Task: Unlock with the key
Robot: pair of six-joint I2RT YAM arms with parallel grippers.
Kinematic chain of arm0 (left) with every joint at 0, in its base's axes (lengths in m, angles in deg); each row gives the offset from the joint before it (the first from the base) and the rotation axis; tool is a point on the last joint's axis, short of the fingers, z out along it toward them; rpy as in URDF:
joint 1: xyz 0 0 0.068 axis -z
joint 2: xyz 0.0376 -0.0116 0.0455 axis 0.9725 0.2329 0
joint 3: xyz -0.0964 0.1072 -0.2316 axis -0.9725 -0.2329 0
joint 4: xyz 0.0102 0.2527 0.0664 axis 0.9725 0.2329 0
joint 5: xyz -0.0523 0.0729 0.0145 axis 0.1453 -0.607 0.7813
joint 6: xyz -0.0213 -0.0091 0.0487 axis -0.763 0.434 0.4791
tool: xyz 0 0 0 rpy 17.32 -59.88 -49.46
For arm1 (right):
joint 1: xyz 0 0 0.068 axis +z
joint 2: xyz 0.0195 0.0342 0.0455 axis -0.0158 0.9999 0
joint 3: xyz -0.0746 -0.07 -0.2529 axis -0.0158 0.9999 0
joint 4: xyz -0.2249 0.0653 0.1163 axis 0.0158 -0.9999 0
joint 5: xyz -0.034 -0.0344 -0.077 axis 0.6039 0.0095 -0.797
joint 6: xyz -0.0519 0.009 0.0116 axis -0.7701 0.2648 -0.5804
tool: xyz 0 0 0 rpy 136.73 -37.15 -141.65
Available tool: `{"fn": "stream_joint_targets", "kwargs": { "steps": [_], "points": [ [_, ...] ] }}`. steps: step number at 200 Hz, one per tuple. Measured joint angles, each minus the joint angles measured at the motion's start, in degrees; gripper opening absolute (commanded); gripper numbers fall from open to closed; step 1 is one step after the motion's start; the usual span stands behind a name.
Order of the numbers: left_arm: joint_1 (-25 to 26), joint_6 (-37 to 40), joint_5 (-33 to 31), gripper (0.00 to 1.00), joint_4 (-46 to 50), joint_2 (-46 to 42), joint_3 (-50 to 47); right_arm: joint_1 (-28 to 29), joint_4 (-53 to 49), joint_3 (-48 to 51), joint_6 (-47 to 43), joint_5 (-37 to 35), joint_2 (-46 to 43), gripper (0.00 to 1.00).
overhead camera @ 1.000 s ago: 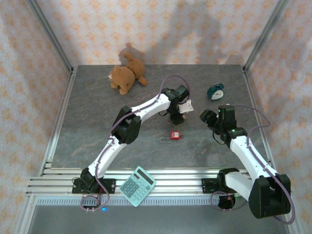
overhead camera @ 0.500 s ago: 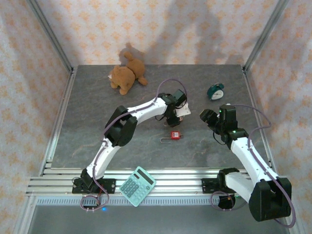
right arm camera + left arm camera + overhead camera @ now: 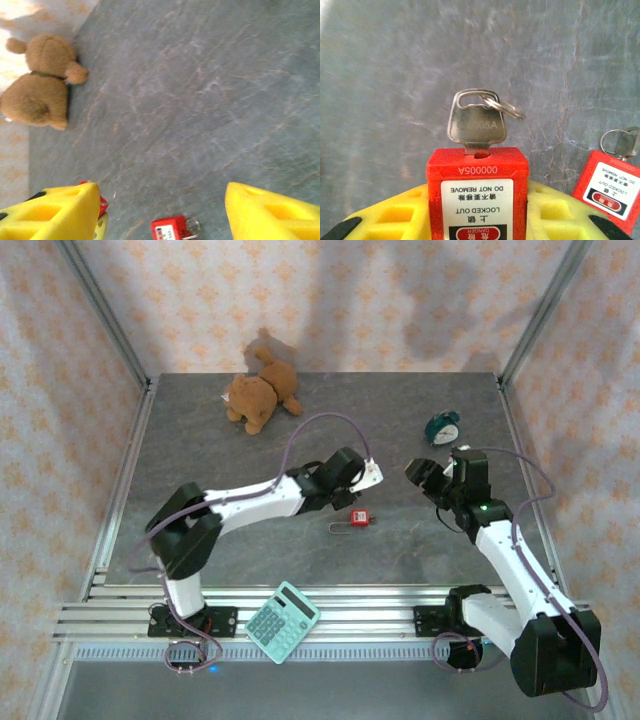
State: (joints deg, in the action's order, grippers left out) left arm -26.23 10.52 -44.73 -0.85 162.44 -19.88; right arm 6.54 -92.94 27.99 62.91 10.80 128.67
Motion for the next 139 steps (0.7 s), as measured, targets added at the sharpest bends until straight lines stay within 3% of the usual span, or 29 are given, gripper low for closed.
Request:
{"fn": "stream_joint_targets", "kwargs": {
  "steps": [50, 92, 139],
  "points": [
    [8.70, 9.33, -14.69, 0.23, -19.80, -10.64, -17.25, 7.96, 0.02, -3.93, -2.95, 4.37, -0.48, 0.65],
    [12.87, 15.43, -24.76, 0.23, -27.87, -18.27, -25.88, 13.62, 0.48, -4.37, -5.64, 6.05, -1.46, 0.62],
    [15.63, 21.11, -33.22, 0.23, -32.46, -22.77, -29.16, 18.32, 0.92, -4.37, -8.13, 6.62, -1.51, 0.62]
  ]
}}
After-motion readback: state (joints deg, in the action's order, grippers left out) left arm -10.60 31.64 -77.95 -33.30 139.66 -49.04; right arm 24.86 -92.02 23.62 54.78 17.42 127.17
